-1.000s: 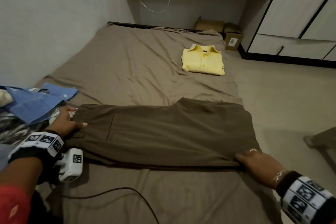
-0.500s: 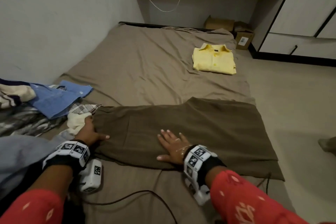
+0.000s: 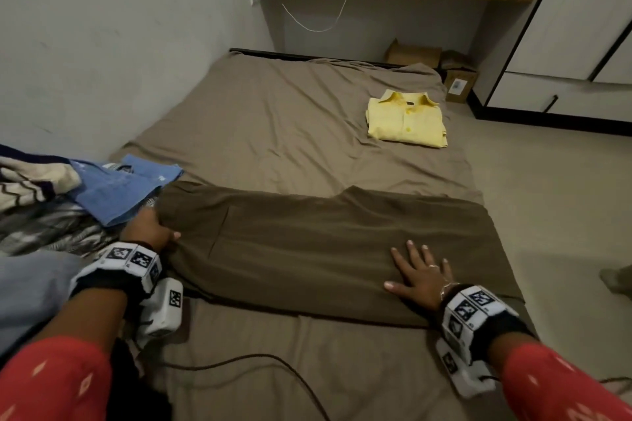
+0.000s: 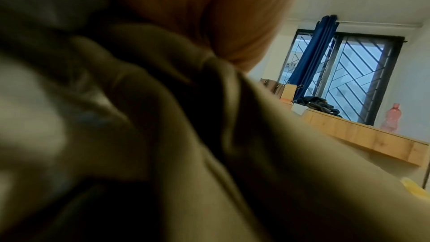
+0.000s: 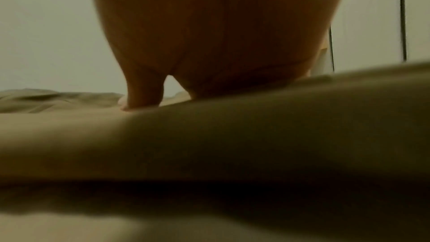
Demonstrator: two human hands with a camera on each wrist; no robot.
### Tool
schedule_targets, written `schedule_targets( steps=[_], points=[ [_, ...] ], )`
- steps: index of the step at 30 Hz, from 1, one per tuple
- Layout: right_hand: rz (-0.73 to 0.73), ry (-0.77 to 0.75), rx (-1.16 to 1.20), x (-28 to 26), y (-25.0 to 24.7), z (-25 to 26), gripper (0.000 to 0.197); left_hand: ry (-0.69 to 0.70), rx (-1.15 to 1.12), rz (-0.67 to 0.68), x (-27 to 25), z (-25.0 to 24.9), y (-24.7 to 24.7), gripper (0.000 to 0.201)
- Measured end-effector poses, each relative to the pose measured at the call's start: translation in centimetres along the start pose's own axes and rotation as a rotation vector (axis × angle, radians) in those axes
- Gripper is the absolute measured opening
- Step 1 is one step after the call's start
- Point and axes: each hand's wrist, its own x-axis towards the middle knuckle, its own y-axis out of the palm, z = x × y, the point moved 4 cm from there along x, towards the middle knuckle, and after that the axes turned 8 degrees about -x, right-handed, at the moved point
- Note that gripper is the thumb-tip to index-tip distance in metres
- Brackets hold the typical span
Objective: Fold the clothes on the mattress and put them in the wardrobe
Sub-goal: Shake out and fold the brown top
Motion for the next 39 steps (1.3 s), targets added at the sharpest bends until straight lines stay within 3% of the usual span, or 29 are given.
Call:
schedule_targets(
  steps=[3, 4, 7, 9, 11, 13, 14, 15, 17, 20, 22, 24, 25, 26, 28, 29, 31, 34, 38, 39],
  points=[
    [0.0, -0.1, -0.037, 1.3, -0.5, 3.7, 0.124, -0.015, 0.145, -0.073, 1.5, 0.3, -5.0, 0.05],
    [-0.006, -0.132, -0.066, 1.8, -0.7, 4.9, 0.125, -0.055, 0.179, -0.122, 2.3, 1.2, -6.9, 0.05],
    [-0.02, -0.22, -0.111, 2.7, -0.7, 8.5, 0.114, -0.18, 0.263, -0.301, 3.0, 2.8, -11.2, 0.046],
    [-0.006, -0.238, -0.149, 2.9, -0.4, 9.7, 0.09, -0.217, 0.321, -0.362, 2.6, 2.8, -11.6, 0.047],
    [-0.005, -0.252, -0.141, 2.9, -0.4, 9.8, 0.078, -0.163, 0.384, -0.386, 1.8, 1.5, -9.9, 0.045],
    [0.012, -0.287, -0.11, 3.0, -0.6, 9.2, 0.075, -0.015, 0.466, -0.46, 0.4, -1.9, -7.3, 0.04],
    [0.023, -0.302, -0.079, 2.9, -0.8, 8.5, 0.075, 0.103, 0.496, -0.434, -0.5, -4.0, -5.1, 0.046],
    [0.031, -0.3, -0.045, 2.8, -0.9, 7.6, 0.078, 0.224, 0.51, -0.307, -1.6, -6.3, -2.3, 0.057],
    [0.03, -0.244, 0.017, 2.1, -0.7, 4.7, 0.088, 0.42, 0.472, 0.052, -4.9, -10.2, 4.7, 0.074],
    [0.027, -0.113, 0.13, 0.3, 0.3, -1.6, 0.075, 0.499, 0.448, 0.51, -10.4, -13.6, 13.6, 0.093],
    [0.03, -0.018, 0.222, -1.1, 1.1, -7.0, 0.07, 0.462, 0.498, 0.67, -12.6, -14.1, 17.3, 0.089],
    [0.021, 0.066, 0.427, -3.2, 1.6, -11.8, 0.098, 0.411, 0.599, 0.711, -13.4, -13.9, 19.2, 0.09],
    [-0.007, 0.132, 0.637, -4.0, 1.9, -14.2, 0.115, 0.393, 0.647, 0.699, -13.6, -13.8, 19.4, 0.091],
    [-0.048, 0.222, 0.866, -4.6, 2.6, -16.5, 0.114, 0.382, 0.674, 0.684, -13.5, -13.7, 19.7, 0.093],
    [0.007, 0.439, 1.266, -4.5, 6.0, -20.5, 0.072, 0.361, 0.682, 0.675, -13.6, -13.8, 20.0, 0.094],
    [0.045, 0.528, 1.387, -3.6, 8.5, -22.4, 0.064, 0.35, 0.679, 0.675, -13.7, -13.9, 20.2, 0.095],
    [0.176, 0.616, 1.512, -2.2, 12.6, -23.4, 0.067, 0.327, 0.68, 0.667, -13.7, -13.9, 20.2, 0.097],
    [0.294, 0.687, 1.515, -0.7, 17.4, -24.2, 0.091, 0.293, 0.685, 0.649, -13.7, -14.3, 20.5, 0.098],
    [0.326, 0.598, 1.656, 2.2, 22.0, -25.8, 0.129, 0.256, 0.692, 0.63, -13.7, -14.6, 20.8, 0.098],
    [0.322, 0.549, 1.721, 3.2, 22.9, -26.3, 0.121, 0.249, 0.698, 0.623, -13.7, -14.7, 20.9, 0.099]
  ],
)
